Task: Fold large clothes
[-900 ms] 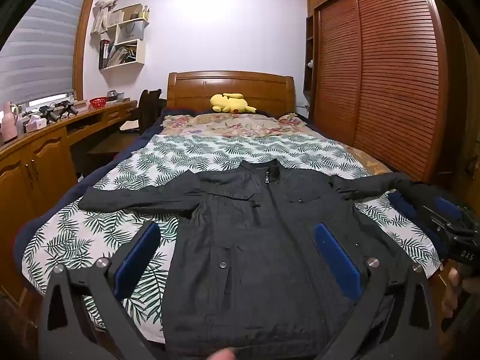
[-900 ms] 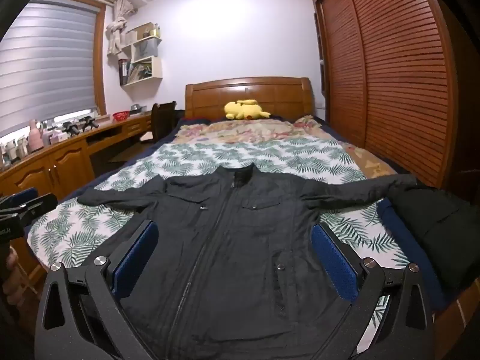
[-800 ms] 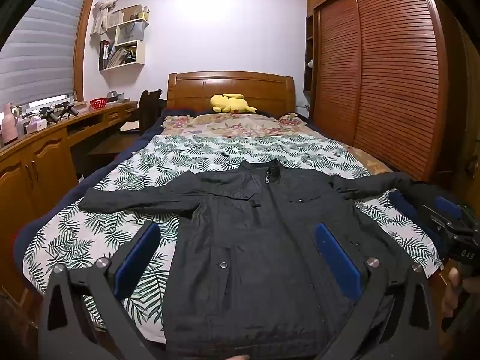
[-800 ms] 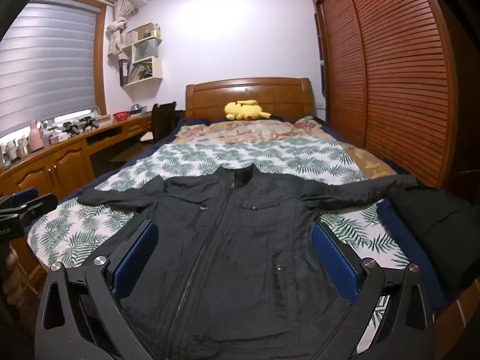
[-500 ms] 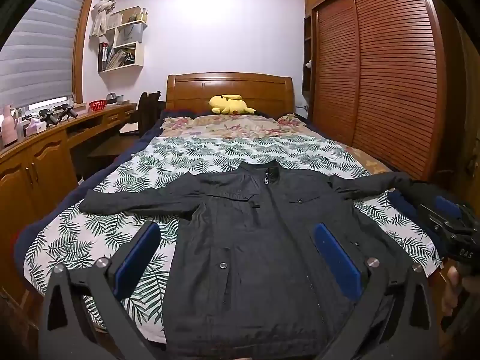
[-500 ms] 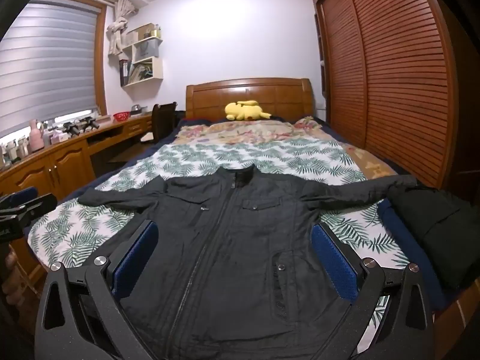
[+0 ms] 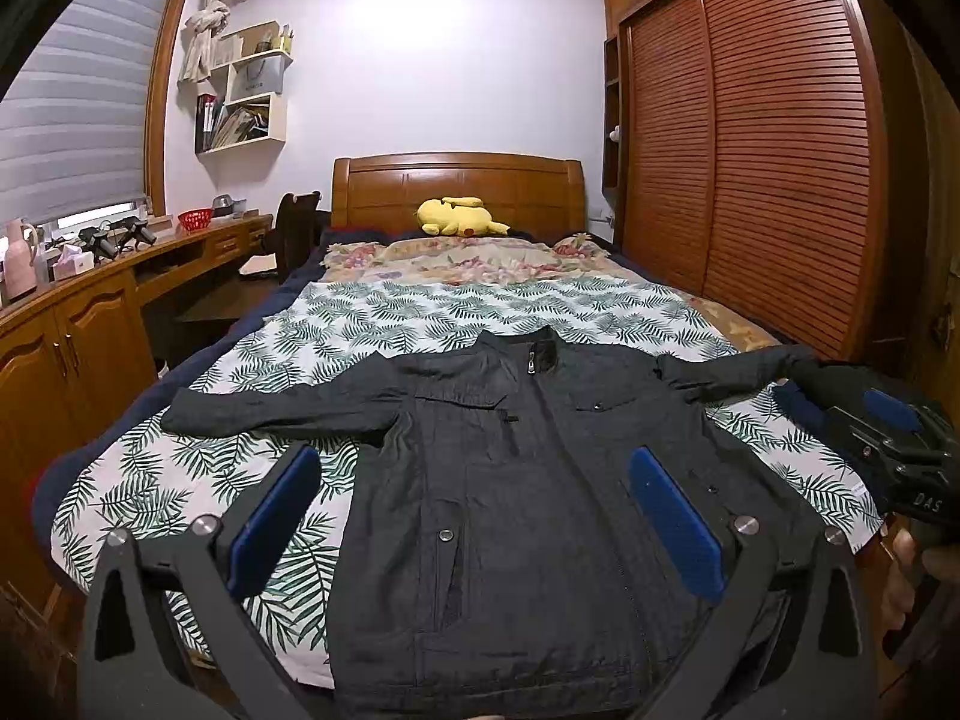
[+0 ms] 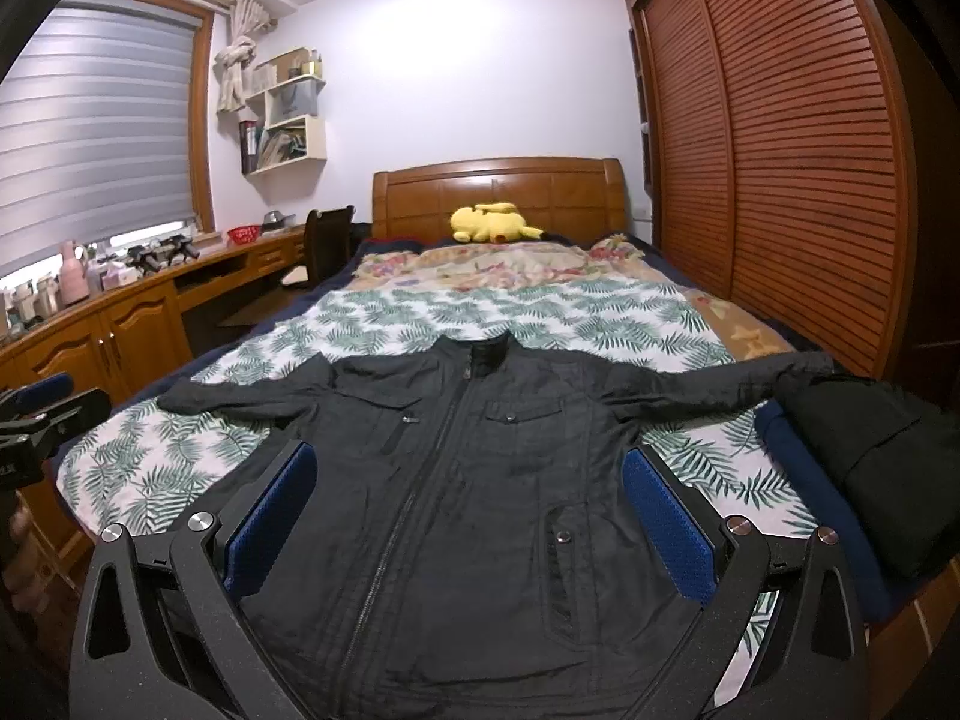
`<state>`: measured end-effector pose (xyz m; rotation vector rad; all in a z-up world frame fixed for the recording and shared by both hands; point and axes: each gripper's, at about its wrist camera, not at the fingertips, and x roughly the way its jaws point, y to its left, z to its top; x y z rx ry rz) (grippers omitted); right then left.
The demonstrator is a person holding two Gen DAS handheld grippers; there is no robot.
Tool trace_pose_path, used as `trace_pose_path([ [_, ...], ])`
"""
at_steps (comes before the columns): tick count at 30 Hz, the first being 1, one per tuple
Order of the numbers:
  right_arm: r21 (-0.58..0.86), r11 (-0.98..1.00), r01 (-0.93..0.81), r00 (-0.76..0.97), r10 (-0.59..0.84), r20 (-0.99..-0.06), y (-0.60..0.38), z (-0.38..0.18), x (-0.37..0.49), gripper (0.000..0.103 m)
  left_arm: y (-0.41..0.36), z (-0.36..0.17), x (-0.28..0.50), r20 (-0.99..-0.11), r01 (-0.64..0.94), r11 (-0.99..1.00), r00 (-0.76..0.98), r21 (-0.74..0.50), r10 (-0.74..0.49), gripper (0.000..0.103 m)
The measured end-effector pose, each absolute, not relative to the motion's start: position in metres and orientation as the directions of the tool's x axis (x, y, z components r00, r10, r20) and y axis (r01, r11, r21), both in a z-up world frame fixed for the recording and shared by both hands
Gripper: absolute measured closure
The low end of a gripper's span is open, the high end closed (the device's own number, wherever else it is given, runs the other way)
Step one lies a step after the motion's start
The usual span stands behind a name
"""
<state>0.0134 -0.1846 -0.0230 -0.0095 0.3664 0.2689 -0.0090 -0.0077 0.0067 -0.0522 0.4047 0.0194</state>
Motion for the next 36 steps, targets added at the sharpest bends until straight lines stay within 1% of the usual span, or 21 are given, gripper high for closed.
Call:
trace_pose_path([
  [19,0.04,0.964,-0.263,0.9,0.26,-0.35,-0.1823,-0.0219,0.0099,0.0,-0.0135,0.0108,-0.0154,-0.377,-0.024,0.999,0.926,-0.042,0.006,0.0],
  [36,0.044,0.963,-0.264,0.899,0.263,-0.35,-0.1836,-0.0212,0.0112,0.0,-0.0131,0.0072,-0.0139,-0.389,-0.031,0.999,0.921,-0.044,0.012,0.0],
])
